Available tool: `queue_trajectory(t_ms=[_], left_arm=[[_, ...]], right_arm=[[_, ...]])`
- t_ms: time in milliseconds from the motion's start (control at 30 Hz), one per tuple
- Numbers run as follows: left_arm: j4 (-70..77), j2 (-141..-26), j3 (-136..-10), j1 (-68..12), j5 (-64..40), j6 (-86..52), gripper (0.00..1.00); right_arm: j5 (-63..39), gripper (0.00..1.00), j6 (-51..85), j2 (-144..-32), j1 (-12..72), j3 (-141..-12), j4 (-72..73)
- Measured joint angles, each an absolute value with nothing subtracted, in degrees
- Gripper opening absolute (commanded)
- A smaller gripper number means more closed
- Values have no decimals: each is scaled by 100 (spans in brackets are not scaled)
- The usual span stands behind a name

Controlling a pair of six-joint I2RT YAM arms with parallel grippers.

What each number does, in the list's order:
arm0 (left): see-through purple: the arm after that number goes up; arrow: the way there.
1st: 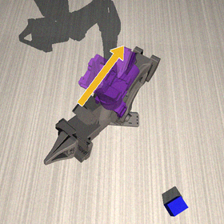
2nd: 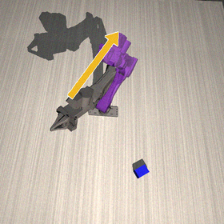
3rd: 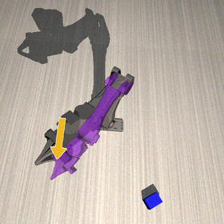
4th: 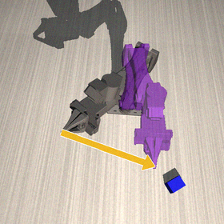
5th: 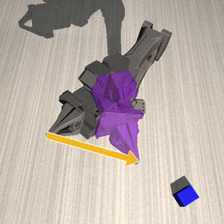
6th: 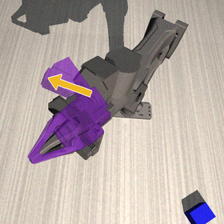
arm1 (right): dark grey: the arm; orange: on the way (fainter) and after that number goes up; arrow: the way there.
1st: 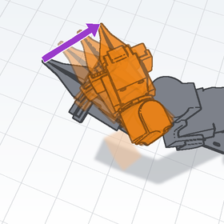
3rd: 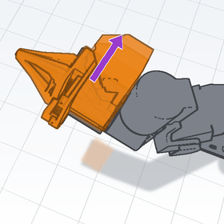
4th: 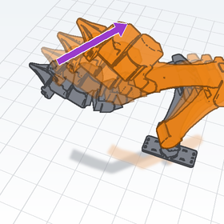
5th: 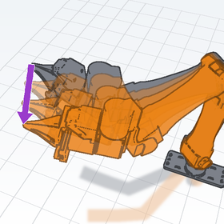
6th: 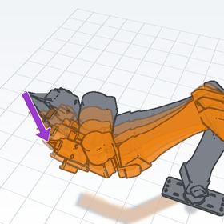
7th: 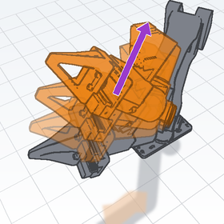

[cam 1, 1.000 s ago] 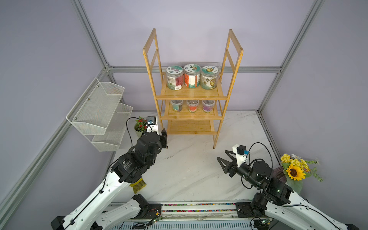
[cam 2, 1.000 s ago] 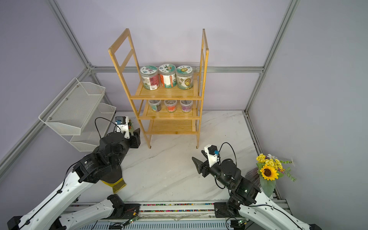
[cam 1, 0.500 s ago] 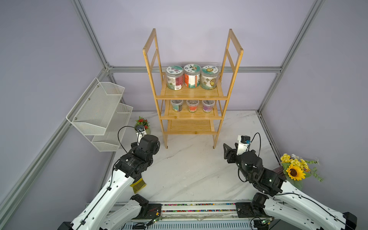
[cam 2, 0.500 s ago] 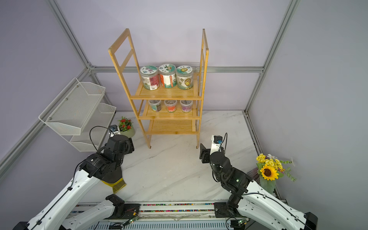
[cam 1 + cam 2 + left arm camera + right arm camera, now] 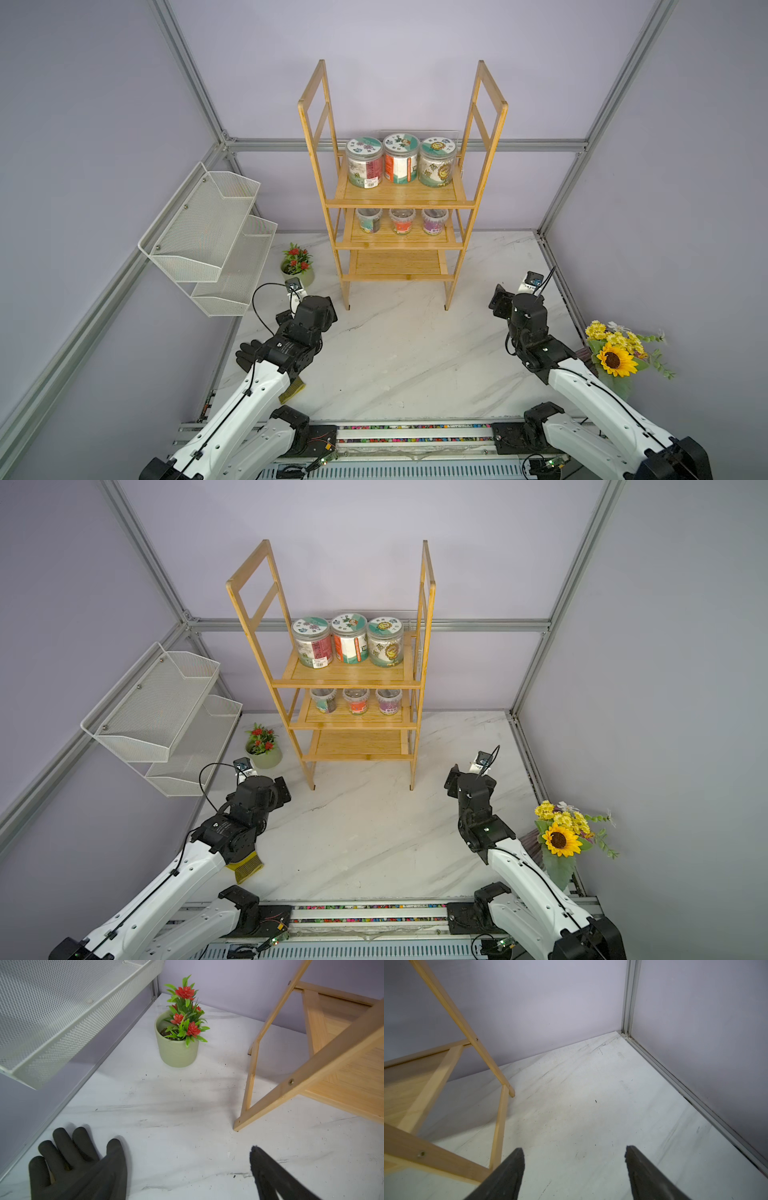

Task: Place the seed container on the shelf
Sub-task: Reset both arms

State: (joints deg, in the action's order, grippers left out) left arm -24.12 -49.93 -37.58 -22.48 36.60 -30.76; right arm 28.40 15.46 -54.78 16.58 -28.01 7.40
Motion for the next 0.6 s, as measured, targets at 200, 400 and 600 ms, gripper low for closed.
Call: queue_trajectory(t_ms=[200,400,600], left_arm=[[-600,-5070,-2764,-2174,3837,-2628,100],[1232,-5612,-2095,-1892,3892,-1975,100],[2268,-5843,-1831,-1476,3913,-1439,100]], right_arm=[[2707,85,725,-6879,1116,-2322,3039],[2578,88,329,-8071,646,-1931,4869],[2353,88,178,-8715,305,-1577,6320]])
